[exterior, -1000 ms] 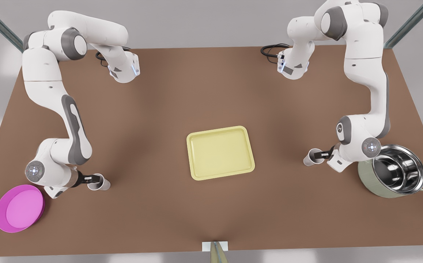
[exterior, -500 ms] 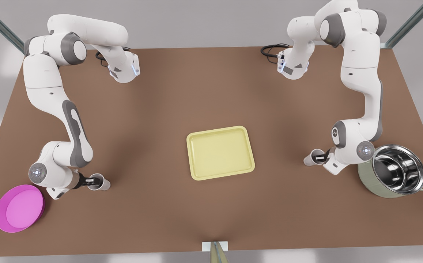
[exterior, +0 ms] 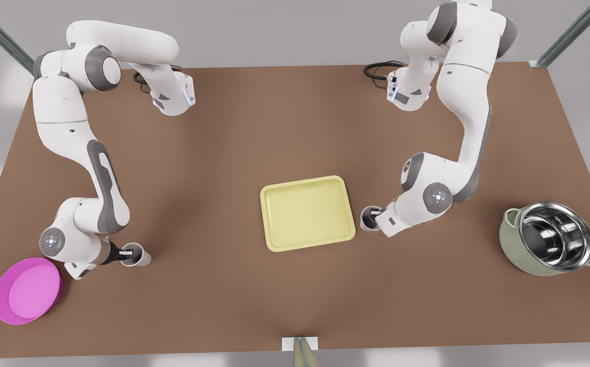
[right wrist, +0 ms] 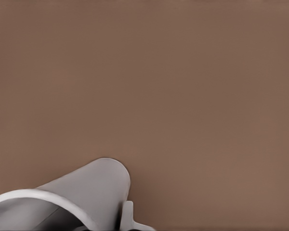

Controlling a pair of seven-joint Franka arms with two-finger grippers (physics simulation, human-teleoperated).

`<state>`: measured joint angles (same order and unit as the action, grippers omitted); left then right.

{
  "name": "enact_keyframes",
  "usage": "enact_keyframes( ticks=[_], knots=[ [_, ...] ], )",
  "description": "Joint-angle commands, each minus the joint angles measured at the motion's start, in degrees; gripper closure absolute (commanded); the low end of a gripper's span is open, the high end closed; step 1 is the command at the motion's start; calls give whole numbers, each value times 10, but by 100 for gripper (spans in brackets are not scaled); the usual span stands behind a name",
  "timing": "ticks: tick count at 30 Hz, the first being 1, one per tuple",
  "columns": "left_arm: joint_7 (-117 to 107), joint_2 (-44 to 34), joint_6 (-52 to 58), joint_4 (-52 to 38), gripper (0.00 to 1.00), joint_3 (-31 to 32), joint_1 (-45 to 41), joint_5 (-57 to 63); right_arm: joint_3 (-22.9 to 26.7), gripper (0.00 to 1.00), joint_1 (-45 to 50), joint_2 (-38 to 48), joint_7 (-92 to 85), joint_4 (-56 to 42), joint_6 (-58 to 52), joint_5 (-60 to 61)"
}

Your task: Use both arms to respectively pick up the white IKEA cups from the middle-left and middle-right positions, then place the white IKEA cups onto the middle-middle tray, ensuring that the cups remain upright and do not tip over

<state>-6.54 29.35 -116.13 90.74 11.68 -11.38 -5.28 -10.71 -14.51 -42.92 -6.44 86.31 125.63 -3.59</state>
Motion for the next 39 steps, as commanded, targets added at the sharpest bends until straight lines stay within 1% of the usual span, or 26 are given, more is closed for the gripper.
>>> enact_keyframes(
  ticks=[1,2,6,8,9,11,13,16,17,18,21,22,23,24,27,28,29,30,31,32,33,34,35,36,37,39],
  knots=[
    [-317,13,35,-19,79,33,-9,-1,-2,79,0,1,-4,-1,-11,0],
    [-317,40,32,-55,79,43,-23,-1,-4,79,-1,3,-4,-3,-21,1],
    [-333,63,-2,-59,79,55,-49,10,-40,79,4,17,-3,-20,-60,38],
    [-333,71,-34,-56,79,55,-51,8,-94,78,6,17,7,-21,-60,48],
    [-330,80,-54,-53,79,56,-48,9,-96,78,42,18,32,-23,-60,75],
    [-329,84,-70,-32,79,57,-41,10,-92,77,111,17,52,-51,-62,75],
    [-328,84,-102,-11,79,59,-36,10,-63,77,199,17,57,-62,-62,75],
    [-329,91,-110,-11,79,66,-30,11,-49,77,282,12,62,-76,-62,75],
    [-328,92,-110,-11,46,66,-30,11,-29,77,320,10,71,-76,-62,75],
    [-328,92,-111,-11,37,66,-29,11,-16,77,359,9,77,-70,-48,75],
    [-328,99,-119,-11,37,67,-29,11,67,77,478,12,105,-24,53,133],
    [-328,99,-119,-11,37,67,-29,11,80,77,500,11,105,-21,66,151],
    [-328,99,-118,-11,14,71,-24,11,91,77,519,10,114,-22,80,169],
    [-328,97,-116,-11,0,89,-10,11,94,77,527,8,116,-21,87,174],
    [-330,83,-89,-16,0,106,9,11,93,77,532,7,116,-20,91,184],
    [-329,68,-58,-20,0,106,15,12,93,77,531,6,115,-20,92,184],
    [-328,47,11,-44,0,106,28,16,93,77,531,4,115,-21,92,184],
    [-328,39,122,-114,0,106,47,18,93,77,531,2,115,-20,95,184],
    [-327,39,244,-203,0,106,75,51,93,77,530,-2,116,-21,95,184],
    [-327,39,312,-255,0,106,94,83,93,77,530,-4,116,-21,96,184],
    [-327,10,377,-270,0,108,125,129,93,76,529,-8,116,-20,95,184],
    [-327,-3,390,-271,0,107,142,131,93,76,530,-9,116,-21,95,184],
    [-227,-36,390,-263,0,104,166,131,93,76,530,-13,117,-21,95,184],
    [26,-137,341,-128,0,16,134,149,93,76,530,-14,116,-21,95,184],
    [-21,-188,266,-79,0,-74,49,142,93,76,530,-18,116,-22,95,184],
    [-23,-174,296,-90,0,-75,63,106,93,76,529,-19,115,-22,96,184]
  ],
)
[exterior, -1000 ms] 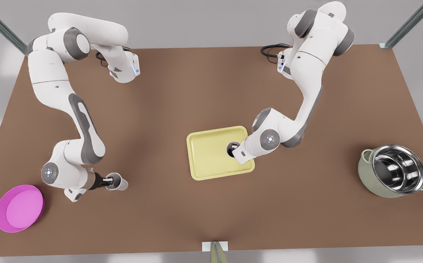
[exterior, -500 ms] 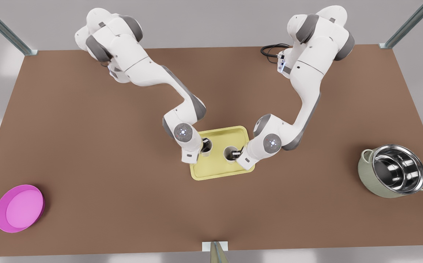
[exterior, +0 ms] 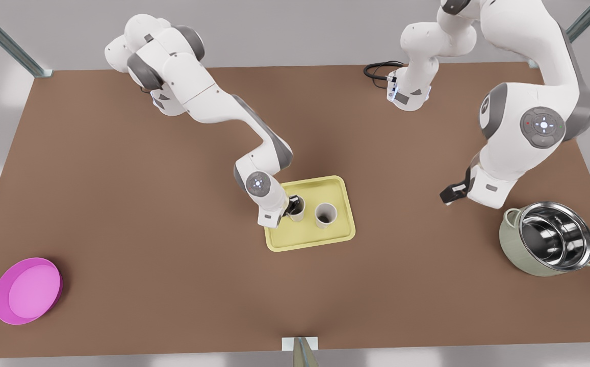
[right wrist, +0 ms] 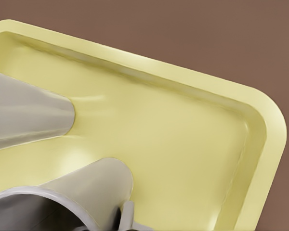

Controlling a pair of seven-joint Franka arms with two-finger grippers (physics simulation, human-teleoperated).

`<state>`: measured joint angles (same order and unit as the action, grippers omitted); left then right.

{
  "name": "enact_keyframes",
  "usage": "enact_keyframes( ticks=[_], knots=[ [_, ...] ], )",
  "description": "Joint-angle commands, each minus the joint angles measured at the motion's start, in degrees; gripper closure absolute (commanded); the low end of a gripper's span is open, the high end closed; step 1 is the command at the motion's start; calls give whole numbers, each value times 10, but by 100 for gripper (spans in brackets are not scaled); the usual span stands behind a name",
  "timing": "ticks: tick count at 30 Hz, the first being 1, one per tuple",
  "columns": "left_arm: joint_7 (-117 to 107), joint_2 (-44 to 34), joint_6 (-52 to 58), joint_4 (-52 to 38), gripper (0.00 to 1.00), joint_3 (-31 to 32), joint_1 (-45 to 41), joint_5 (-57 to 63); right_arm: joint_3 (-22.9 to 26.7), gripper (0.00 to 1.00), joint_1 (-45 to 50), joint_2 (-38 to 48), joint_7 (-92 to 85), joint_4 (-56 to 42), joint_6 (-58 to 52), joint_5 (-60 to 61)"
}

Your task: Use both arms to respectively pick up the white IKEA cups from the middle-left and middle-right positions, then place the white IKEA cups onto the middle-middle tray, ensuring that the cups remain upright and do not tip over

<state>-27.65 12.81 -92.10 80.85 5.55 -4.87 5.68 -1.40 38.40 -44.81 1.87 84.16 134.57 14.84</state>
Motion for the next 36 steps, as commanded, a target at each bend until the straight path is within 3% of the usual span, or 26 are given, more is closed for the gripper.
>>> enact_keyframes(
  ticks=[1,2,3,4,11,16,17,19,21,23,25,28,30,36],
  knots=[
    [190,-10,90,9,0,-12,-2,-6,0,74,-1,-2,32,0,7,-1],
    [190,-11,94,8,0,-11,-4,-31,0,60,-2,-4,30,0,7,0],
    [191,-5,83,9,0,-9,-4,-35,0,3,-3,-5,27,-1,7,0],
    [197,-3,77,9,0,-9,1,-36,0,0,-3,-5,26,-1,7,0],
    [198,-3,78,12,0,-9,10,-38,-1,0,-6,6,24,0,0,1],
    [198,2,79,11,0,-9,11,-38,-4,0,-25,75,25,20,-78,15],
    [198,6,79,11,0,-10,10,-38,-3,0,-34,100,31,23,-122,13],
    [198,6,78,11,0,-10,10,-38,6,0,-114,145,30,-21,-314,-42],
    [198,6,79,12,0,-9,10,-38,8,0,-194,145,22,-72,-417,-254],
    [198,6,79,12,0,-9,11,-38,18,0,-222,139,21,-202,-556,-260],
    [198,6,79,12,0,-9,10,-38,25,0,-245,159,19,-227,-585,-257],
    [198,6,79,14,0,-9,11,-38,10,0,-292,272,21,-168,-602,-229],
    [198,5,80,17,0,-9,10,-38,6,0,-318,365,24,-73,-598,-221],
    [198,5,82,19,0,-9,11,-38,-3,0,-351,388,19,-28,-569,-215]
  ],
)
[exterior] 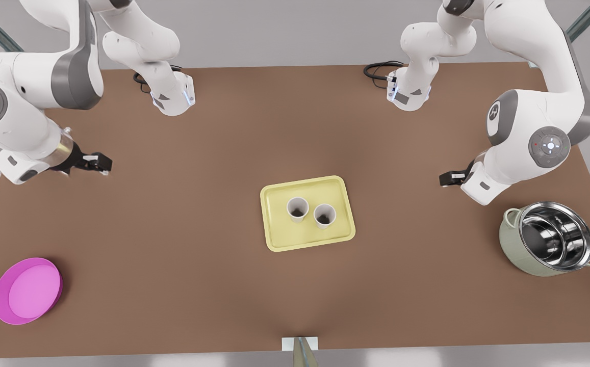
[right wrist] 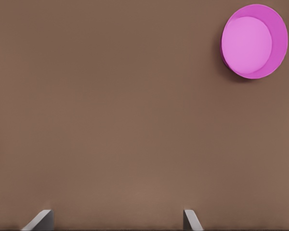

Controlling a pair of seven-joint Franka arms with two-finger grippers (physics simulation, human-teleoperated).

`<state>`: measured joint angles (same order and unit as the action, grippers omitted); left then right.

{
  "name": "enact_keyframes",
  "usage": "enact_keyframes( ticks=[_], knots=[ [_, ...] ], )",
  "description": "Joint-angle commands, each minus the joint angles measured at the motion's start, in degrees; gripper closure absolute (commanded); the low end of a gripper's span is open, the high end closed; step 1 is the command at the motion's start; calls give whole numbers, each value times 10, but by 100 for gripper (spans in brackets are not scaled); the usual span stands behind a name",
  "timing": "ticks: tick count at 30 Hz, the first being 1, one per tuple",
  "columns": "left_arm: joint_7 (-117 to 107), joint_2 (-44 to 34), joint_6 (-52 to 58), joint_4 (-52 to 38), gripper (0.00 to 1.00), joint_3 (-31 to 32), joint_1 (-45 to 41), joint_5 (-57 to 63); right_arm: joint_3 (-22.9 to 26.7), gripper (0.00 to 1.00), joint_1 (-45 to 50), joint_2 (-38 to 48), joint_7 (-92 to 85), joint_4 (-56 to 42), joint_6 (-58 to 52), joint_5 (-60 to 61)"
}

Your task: Use both arms to respectively pick up the white IKEA cups from the middle-left and middle-right positions, then place the white IKEA cups onto the middle-middle tray, ensuring that the cups remain upright and do not tip over

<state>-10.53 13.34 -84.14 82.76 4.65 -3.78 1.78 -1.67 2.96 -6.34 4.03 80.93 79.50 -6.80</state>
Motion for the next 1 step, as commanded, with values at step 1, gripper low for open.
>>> enact_keyframes(
  ticks=[1],
  knots=[
    [27,-1,2,-1,0,0,0,1,0,0,3,3,-3,6,-18,1]
  ],
)
